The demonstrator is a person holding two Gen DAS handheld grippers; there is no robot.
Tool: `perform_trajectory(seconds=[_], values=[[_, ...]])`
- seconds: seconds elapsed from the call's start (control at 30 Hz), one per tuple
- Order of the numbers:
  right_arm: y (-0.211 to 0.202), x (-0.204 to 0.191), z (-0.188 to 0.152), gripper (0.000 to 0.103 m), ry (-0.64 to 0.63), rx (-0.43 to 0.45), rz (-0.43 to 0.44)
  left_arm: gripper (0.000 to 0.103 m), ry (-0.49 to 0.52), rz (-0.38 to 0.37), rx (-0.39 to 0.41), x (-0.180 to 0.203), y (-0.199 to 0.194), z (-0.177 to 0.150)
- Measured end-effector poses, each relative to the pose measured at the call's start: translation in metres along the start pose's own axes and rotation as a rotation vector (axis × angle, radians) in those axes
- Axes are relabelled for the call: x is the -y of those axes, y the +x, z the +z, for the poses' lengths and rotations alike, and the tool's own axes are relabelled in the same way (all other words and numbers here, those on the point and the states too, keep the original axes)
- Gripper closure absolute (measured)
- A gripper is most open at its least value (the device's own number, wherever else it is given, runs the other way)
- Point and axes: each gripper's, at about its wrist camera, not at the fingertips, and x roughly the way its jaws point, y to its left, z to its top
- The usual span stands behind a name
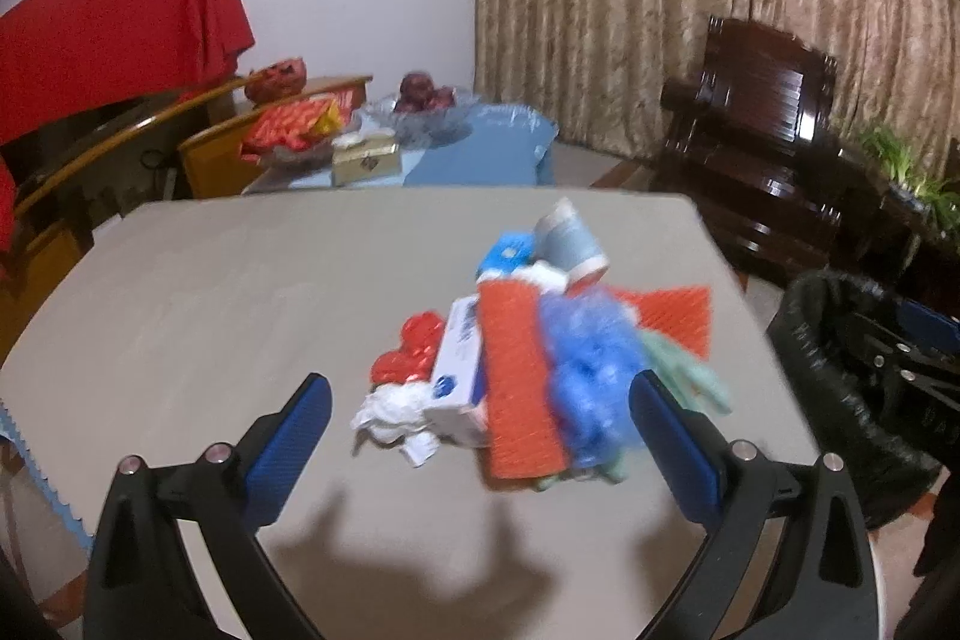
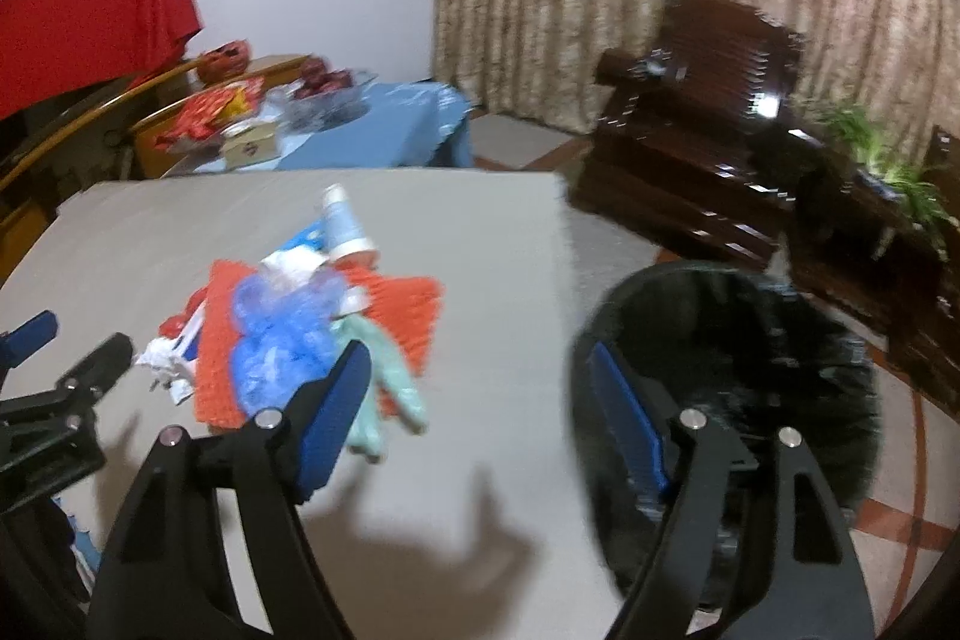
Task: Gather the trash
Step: 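Reach into the trash pile and grasp the blue plastic bag with the right tool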
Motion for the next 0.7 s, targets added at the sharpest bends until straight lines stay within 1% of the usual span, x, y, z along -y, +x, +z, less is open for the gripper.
perform_trajectory(seconds=[0.1, 0.17, 0.27, 0.33, 0.4, 0.47, 0.57, 0.63, 0.67, 0.7], values=[[0.023, -0.025, -0.004, 0.032, -0.021, -0.029, 0.064, 0.006, 0.023, 0.047, -0.044, -0.012, 0.016, -0.004], [0.038, -0.044, -0.006, 0.033, -0.034, -0.049, 0.114, 0.006, -0.002, 0.056, -0.054, -0.026, 0.025, -0.006], [0.051, -0.066, -0.007, 0.033, -0.062, -0.059, 0.156, 0.006, -0.036, 0.071, -0.071, -0.044, 0.036, -0.008], [0.058, -0.077, -0.008, 0.032, -0.084, -0.070, 0.176, 0.006, -0.046, 0.069, -0.088, -0.054, 0.043, -0.008], [0.065, -0.085, -0.010, 0.021, -0.096, -0.084, 0.190, 0.006, -0.045, 0.049, -0.094, -0.062, 0.049, -0.008], [0.075, -0.092, -0.013, 0.020, -0.113, -0.114, 0.188, 0.006, -0.039, 0.065, -0.083, -0.068, 0.052, -0.009], [0.093, -0.100, -0.021, 0.020, -0.116, -0.168, 0.190, 0.006, -0.050, 0.050, -0.047, -0.075, 0.054, -0.010], [0.104, -0.100, -0.024, 0.022, -0.104, -0.194, 0.202, 0.006, -0.054, 0.066, -0.044, -0.077, 0.055, -0.011], [0.107, -0.100, -0.025, 0.031, -0.104, -0.207, 0.211, 0.006, -0.058, 0.063, -0.050, -0.078, 0.058, -0.012], [0.110, -0.102, -0.026, 0.042, -0.111, -0.222, 0.230, 0.006, -0.061, 0.059, -0.059, -0.079, 0.059, -0.013]])
